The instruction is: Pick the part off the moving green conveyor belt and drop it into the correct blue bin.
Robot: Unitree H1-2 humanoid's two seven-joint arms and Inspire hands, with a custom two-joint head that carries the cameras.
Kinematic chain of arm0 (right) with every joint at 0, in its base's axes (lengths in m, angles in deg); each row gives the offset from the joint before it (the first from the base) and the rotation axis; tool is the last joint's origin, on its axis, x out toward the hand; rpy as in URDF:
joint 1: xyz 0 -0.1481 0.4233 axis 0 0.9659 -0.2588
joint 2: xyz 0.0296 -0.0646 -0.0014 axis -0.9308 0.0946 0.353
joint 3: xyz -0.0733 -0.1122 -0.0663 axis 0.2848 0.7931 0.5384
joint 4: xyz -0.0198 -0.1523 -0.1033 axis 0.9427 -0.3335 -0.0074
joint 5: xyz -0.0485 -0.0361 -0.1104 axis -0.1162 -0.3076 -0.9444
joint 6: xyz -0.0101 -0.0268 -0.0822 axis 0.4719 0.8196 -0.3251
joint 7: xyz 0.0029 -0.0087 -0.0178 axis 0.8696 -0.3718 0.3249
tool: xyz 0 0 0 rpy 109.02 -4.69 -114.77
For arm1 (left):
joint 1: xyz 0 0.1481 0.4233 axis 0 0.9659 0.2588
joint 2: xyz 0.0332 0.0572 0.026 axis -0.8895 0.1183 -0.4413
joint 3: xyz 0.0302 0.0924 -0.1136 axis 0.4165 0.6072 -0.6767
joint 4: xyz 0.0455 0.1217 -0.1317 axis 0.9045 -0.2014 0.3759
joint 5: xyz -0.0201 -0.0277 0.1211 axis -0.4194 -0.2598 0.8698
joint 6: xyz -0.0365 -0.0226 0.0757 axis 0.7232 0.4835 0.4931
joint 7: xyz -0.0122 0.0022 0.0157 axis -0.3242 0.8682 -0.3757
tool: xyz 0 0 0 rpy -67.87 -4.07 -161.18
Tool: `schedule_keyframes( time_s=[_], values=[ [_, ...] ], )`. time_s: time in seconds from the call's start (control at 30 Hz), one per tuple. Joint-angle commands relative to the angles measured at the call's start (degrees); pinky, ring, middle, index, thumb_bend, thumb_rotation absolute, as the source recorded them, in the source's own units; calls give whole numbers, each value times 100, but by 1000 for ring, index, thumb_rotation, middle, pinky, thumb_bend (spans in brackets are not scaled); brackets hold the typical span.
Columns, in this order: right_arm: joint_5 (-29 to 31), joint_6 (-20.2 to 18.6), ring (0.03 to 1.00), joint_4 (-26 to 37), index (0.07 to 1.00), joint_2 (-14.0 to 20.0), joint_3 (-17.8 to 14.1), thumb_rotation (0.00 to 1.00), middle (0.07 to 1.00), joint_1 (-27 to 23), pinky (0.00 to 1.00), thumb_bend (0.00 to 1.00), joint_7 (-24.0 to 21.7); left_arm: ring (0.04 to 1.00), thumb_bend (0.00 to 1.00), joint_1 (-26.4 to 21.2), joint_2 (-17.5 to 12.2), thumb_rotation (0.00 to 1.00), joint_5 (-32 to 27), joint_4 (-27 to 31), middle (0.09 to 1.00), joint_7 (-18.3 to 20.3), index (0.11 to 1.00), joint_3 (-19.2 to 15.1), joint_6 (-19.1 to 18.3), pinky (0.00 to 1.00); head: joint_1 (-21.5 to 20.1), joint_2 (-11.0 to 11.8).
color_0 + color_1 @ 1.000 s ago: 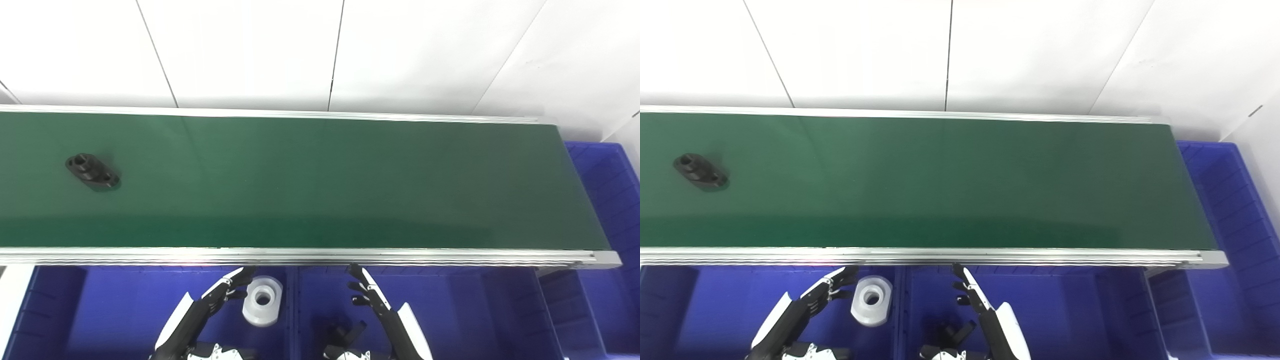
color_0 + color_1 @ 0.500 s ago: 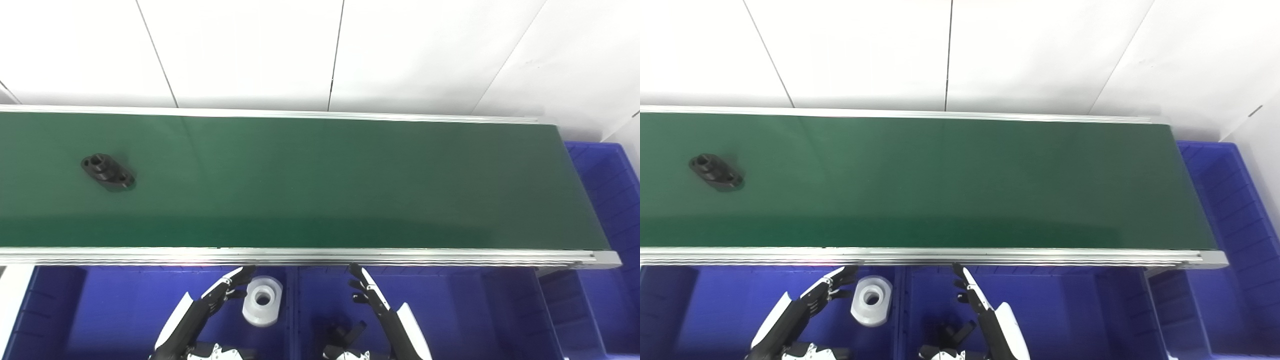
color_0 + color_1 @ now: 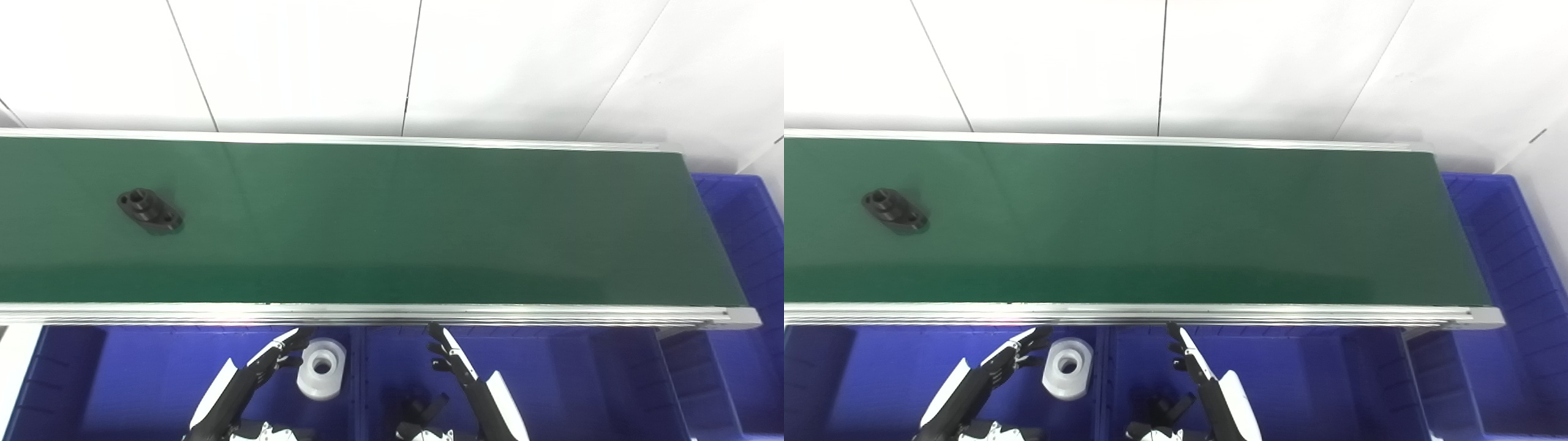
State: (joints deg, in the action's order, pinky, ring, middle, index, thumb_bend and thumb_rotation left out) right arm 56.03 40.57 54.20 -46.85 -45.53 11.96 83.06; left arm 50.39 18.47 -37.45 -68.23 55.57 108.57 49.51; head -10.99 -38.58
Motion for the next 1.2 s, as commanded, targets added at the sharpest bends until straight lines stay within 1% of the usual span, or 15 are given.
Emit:
schedule_keyframes(
  time_s=[0.0, 0.17, 0.27, 0.5, 0.57, 0.7, 0.77, 0.8, 0.83, 0.87, 0.9, 0.93, 0.97, 1.1, 1.17],
  values=[
    [34, 236, 888, 172, 973, -28, -3, 392, 950, 94, 786, 700, -9, 871, 872, -8, -50, 464, 1, 83, 910, -42, 872, 6, 203, 774, 2, 6],
    [45, 285, 882, 137, 972, -21, 1, 391, 948, 72, 772, 696, -5, 872, 870, -12, -57, 467, 18, 90, 911, -53, 872, 13, 203, 772, 1, 10],
    [49, 284, 903, 145, 974, -17, 5, 382, 956, 74, 808, 691, -13, 880, 869, -14, -48, 459, -7, 91, 916, -36, 874, 8, 203, 792, 1, 5],
    [30, 308, 899, 122, 974, -15, 5, 390, 953, 73, 814, 693, 27, 874, 877, -14, -48, 465, 43, 91, 911, -84, 874, 22, 203, 782, 49, 44],
    [35, 324, 895, 111, 972, 19, 14, 388, 948, 67, 812, 694, 56, 876, 871, -19, -40, 458, 82, 78, 912, -123, 875, 60, 203, 789, 256, 148],
    [133, 339, 888, 39, 970, 135, 65, 380, 940, 17, 819, 697, 129, 873, 866, -43, -18, 462, 164, -3, 909, -267, 873, 188, 203, 791, 688, 278],
    [208, 341, 876, -2, 977, 238, 123, 369, 938, -20, 794, 690, 178, 870, 865, -50, -15, 463, 271, -13, 902, -410, 868, 276, 203, 792, 999, 366],
    [237, 340, 873, -16, 983, 277, 148, 369, 939, -32, 785, 689, 200, 864, 863, -58, -18, 462, 316, -14, 896, -475, 864, 317, 203, 788, 999, 366],
    [273, 338, 873, -29, 987, 311, 154, 372, 943, -34, 776, 693, 213, 857, 861, -66, -8, 455, 356, -21, 889, -532, 857, 354, 203, 782, 1196, 420],
    [301, 337, 873, -38, 988, 340, 167, 374, 944, -38, 773, 694, 234, 854, 861, -77, -8, 452, 382, -29, 887, -588, 855, 394, 203, 779, 1225, 428],
    [341, 338, 873, -44, 989, 370, 173, 374, 945, -33, 771, 695, 228, 853, 861, -90, 3, 451, 397, -48, 885, -645, 853, 435, 203, 778, 1361, 471],
    [371, 340, 880, -48, 996, 393, 181, 382, 954, -31, 769, 695, 228, 848, 861, -103, 2, 442, 407, -62, 880, -701, 848, 477, 203, 775, 1361, 471],
    [407, 339, 882, -67, 998, 413, 189, 385, 958, -32, 768, 695, 237, 847, 861, -118, 7, 439, 378, -84, 878, -714, 846, 512, 203, 773, 1443, 522],
    [424, 339, 872, -155, 1000, 475, 260, 413, 958, -88, 739, 704, 378, 841, 855, -167, 5, 395, 276, -138, 874, -720, 839, 599, 203, 770, 1443, 568],
    [449, 340, 896, -180, 1000, 515, 314, 413, 970, -116, 766, 702, 424, 837, 852, -177, 10, 385, 262, -158, 872, -736, 836, 615, 203, 766, 1438, 592]
  ],
)
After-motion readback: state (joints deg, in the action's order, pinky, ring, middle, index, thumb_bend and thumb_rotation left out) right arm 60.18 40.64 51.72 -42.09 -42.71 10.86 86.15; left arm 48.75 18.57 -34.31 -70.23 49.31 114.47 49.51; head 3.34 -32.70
